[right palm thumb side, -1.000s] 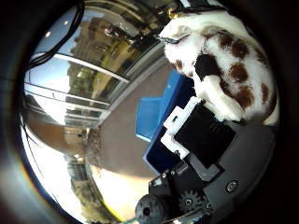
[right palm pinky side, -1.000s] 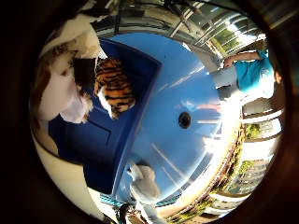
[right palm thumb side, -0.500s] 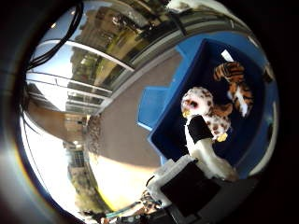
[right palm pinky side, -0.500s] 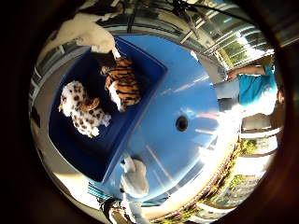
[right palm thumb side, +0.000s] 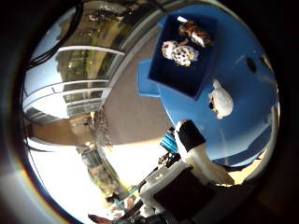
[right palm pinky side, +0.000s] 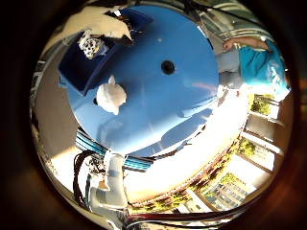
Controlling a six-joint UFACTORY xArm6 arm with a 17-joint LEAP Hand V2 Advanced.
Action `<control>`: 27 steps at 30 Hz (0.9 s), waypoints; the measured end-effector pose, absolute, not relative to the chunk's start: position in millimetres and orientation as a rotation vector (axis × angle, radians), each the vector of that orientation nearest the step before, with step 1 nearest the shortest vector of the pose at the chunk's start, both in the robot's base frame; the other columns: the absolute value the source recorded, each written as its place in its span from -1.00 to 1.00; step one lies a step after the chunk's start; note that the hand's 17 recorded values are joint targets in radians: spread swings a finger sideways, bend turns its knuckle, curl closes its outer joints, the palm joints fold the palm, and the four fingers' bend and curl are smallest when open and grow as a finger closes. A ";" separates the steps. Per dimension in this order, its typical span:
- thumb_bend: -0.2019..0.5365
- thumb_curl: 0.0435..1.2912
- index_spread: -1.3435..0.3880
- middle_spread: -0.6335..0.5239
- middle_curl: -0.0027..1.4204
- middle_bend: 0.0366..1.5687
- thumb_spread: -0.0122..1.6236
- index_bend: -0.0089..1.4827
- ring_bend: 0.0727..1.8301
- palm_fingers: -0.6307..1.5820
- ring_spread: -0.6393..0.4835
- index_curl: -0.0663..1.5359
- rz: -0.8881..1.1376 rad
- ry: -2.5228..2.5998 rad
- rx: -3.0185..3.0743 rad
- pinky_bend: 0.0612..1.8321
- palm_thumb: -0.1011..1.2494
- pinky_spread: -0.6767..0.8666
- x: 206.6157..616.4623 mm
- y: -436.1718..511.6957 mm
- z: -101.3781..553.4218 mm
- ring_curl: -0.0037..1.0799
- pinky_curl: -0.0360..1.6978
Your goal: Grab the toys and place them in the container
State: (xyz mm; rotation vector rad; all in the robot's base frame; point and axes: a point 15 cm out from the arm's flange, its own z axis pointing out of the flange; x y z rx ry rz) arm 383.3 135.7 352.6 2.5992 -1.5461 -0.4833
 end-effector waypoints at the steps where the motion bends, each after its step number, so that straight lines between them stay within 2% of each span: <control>1: -0.53 -0.28 0.36 0.38 -0.53 -0.83 0.41 -0.77 -0.55 -0.43 0.68 -0.68 -0.503 -1.549 2.583 -0.12 0.00 0.51 379.2 129.1 343.3 -0.43 -0.53; 9: -0.52 -0.32 0.51 0.34 -0.52 -0.78 0.41 -0.78 -0.50 -0.30 0.67 -0.65 -0.472 -1.636 2.582 -0.13 0.02 0.53 386.2 104.6 275.0 -0.42 -0.58; 21: -0.53 -0.36 0.58 0.25 -0.46 -0.73 0.38 -0.79 -0.47 -0.22 0.66 -0.64 -0.509 -1.604 2.534 -0.11 0.06 0.55 393.1 124.7 184.9 -0.40 -0.62; 24: -0.52 -0.36 0.57 0.16 -0.44 -0.67 0.37 -0.76 -0.37 -0.05 0.64 -0.64 -0.519 -1.587 2.512 -0.11 0.09 0.56 394.8 129.4 172.9 -0.38 -0.65; 26: -0.52 -0.36 0.53 0.10 -0.43 -0.64 0.36 -0.76 -0.32 0.08 0.61 -0.64 -0.494 -1.574 2.500 -0.04 0.10 0.56 396.9 126.0 169.9 -0.37 -0.65; 27: -0.50 -0.36 0.46 0.03 -0.37 -0.53 0.36 -0.79 -0.21 0.23 0.54 -0.65 -0.475 -1.561 2.496 0.02 0.15 0.52 397.7 124.6 169.2 -0.31 -0.63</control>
